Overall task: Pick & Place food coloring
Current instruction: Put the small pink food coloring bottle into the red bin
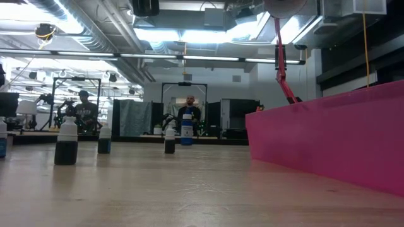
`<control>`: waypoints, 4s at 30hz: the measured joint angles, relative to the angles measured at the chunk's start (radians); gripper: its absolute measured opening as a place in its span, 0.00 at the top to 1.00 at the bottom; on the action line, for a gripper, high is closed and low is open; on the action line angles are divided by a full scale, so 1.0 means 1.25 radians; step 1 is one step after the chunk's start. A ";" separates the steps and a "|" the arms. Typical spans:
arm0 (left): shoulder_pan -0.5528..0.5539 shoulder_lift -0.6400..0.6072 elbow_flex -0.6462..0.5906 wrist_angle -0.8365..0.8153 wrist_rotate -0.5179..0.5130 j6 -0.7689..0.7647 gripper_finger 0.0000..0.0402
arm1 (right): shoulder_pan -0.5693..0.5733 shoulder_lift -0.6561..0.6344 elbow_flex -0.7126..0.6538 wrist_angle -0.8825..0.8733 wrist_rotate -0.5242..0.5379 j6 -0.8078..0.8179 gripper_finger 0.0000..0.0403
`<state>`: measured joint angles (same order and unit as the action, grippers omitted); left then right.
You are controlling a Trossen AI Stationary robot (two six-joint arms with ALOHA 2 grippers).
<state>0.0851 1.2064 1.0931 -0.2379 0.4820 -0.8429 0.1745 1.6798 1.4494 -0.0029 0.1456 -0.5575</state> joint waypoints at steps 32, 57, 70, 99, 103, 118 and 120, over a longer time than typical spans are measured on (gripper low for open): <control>0.040 -0.135 0.000 -0.132 -0.146 0.136 0.52 | 0.001 -0.009 0.000 -0.020 0.087 -0.001 0.44; -0.037 -0.128 -0.087 0.049 -0.205 0.026 0.52 | 0.001 -0.009 0.000 -0.013 0.099 -0.022 0.42; -0.078 -0.093 -0.109 0.135 -0.221 0.005 0.52 | 0.001 -0.009 0.000 -0.013 0.099 -0.022 0.42; -0.077 -0.092 -0.109 0.122 -0.239 0.024 0.58 | 0.000 -0.009 0.000 -0.015 0.099 -0.021 0.41; -0.069 -0.092 -0.109 0.120 -0.240 0.024 0.61 | 0.000 -0.008 0.000 -0.015 0.099 -0.021 0.42; -0.070 -0.092 -0.109 0.100 -0.224 0.020 0.77 | 0.000 -0.008 -0.001 -0.016 0.099 -0.022 0.42; -0.070 -0.092 -0.108 0.099 -0.223 0.021 0.80 | 0.000 -0.008 -0.001 -0.016 0.099 -0.022 0.42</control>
<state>-0.0025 1.0920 0.9577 -0.1146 0.2028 -0.8170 0.1749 1.6703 1.4487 -0.0227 0.2691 -0.5854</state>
